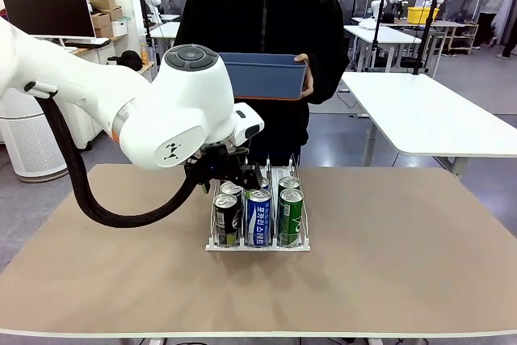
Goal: Fill the beverage cans into the dispenser.
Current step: Place the picked Pepsi coke in the line of the Automatic Can Dispenser with the same cans, then pick up the Ionic drink handed by the human.
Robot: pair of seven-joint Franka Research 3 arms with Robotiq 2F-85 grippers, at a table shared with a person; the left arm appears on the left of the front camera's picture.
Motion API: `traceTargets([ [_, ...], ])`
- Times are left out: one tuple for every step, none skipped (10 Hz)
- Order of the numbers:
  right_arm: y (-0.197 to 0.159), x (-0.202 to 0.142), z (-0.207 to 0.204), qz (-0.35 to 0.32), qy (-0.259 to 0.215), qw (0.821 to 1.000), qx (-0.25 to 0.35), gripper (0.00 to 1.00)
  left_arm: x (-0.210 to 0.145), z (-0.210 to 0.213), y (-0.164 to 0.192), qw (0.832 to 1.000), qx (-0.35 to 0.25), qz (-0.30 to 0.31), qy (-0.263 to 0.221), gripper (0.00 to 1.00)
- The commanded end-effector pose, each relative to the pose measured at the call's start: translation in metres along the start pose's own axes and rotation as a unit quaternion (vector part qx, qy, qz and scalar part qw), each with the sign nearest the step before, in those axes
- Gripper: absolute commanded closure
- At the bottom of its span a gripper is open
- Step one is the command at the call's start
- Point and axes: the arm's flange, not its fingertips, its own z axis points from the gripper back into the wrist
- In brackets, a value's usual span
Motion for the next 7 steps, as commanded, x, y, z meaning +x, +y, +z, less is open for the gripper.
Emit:
traceTargets([
  [0.001, -0.001, -0.001, 0.000, -0.001, 1.000, 0.002, 0.00, 0.002, -0.002, -0.001, 1.000, -0.003, 0.000, 0.002, 0.00],
  [0.001, -0.001, -0.001, 0.000, -0.001, 1.000, 0.002, 0.00, 0.002, -0.002, -0.001, 1.000, -0.003, 0.000, 0.002, 0.00],
  [0.001, -0.001, -0.001, 0.000, -0.001, 1.000, 0.002, 0.00, 0.002, -0.002, -0.001, 1.000, -0.003, 0.000, 0.002, 0.00],
  [0.001, -0.001, -0.001, 0.000, -0.001, 1.000, 0.002, 0.00, 0.002, -0.002, -0.001, 1.000, -0.003, 0.000, 0.002, 0.00],
  [0.001, -0.001, -0.001, 0.000, -0.001, 1.000, 0.002, 0.00, 0.002, -0.002, -0.001, 1.000, -0.003, 0.000, 0.002, 0.00],
  [0.001, -0.001, -0.001, 0.000, -0.001, 1.000, 0.002, 0.00, 0.000, 0.000, 0.000, 1.000, 0.000, 0.000, 0.000, 0.00],
  [0.001, -0.001, -0.001, 0.000, -0.001, 1.000, 0.002, 0.00, 0.004, 0.015, 0.014, 0.999, -0.007, -0.023, 0.025, 0.00],
])
